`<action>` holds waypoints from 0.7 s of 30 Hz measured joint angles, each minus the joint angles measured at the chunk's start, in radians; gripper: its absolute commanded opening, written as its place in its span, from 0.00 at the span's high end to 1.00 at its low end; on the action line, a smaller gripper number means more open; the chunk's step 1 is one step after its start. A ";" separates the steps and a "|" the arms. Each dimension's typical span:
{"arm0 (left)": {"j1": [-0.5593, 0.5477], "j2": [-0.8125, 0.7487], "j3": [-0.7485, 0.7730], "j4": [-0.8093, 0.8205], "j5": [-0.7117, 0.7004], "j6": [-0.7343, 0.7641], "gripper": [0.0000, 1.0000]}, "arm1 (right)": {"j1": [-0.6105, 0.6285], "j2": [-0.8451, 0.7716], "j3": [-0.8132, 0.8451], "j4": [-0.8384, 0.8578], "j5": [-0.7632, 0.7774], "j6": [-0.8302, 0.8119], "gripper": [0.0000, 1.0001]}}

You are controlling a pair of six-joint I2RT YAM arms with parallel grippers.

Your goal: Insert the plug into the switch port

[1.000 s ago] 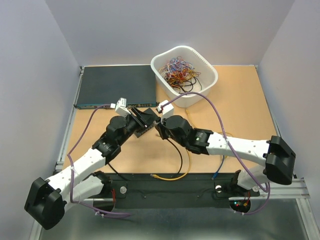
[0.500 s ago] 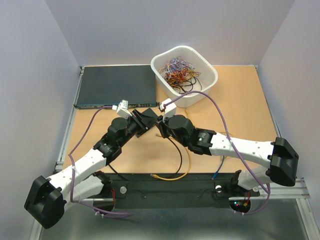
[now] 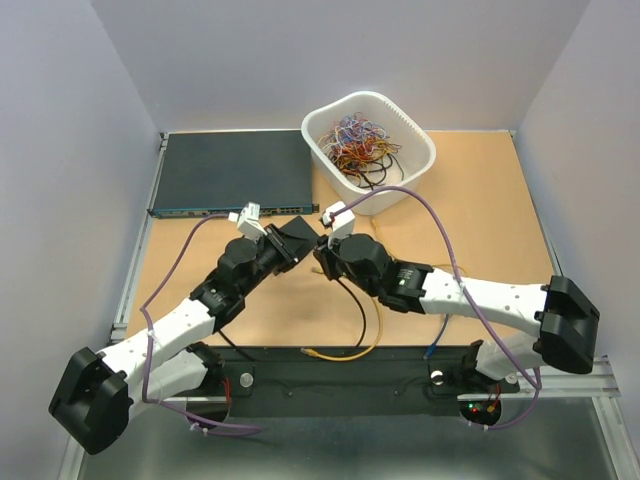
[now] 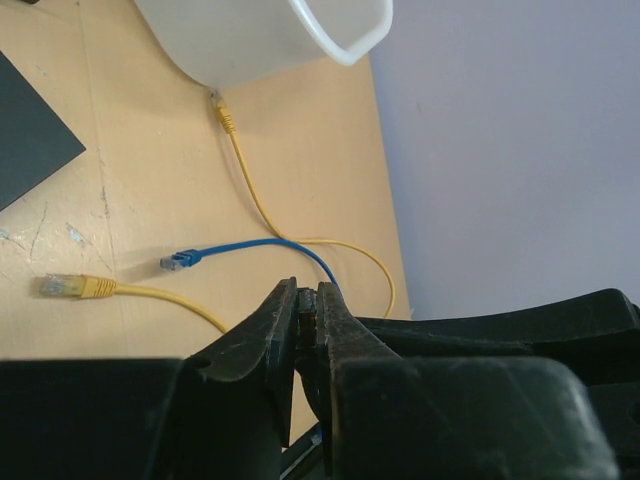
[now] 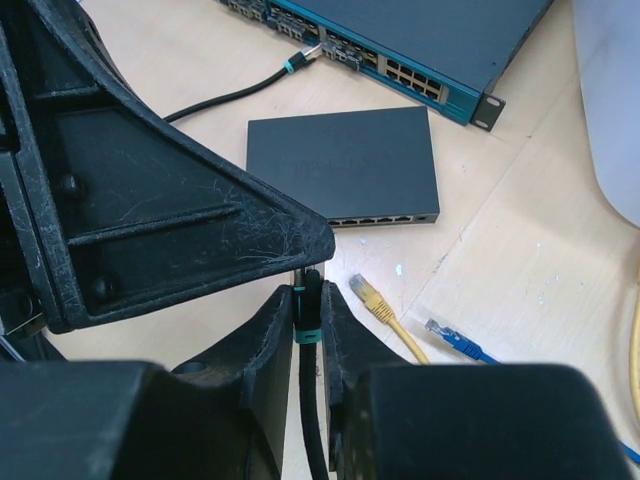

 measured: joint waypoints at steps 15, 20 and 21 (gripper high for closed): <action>0.000 -0.056 -0.053 0.023 0.006 0.015 1.00 | 0.001 -0.208 -0.114 0.075 0.016 0.041 0.46; 0.000 -0.058 -0.053 0.027 0.007 0.016 1.00 | 0.001 -0.167 -0.114 0.084 0.005 0.053 0.51; 0.000 -0.059 -0.053 0.027 0.007 0.016 1.00 | 0.001 -0.150 -0.114 0.084 0.002 0.056 0.52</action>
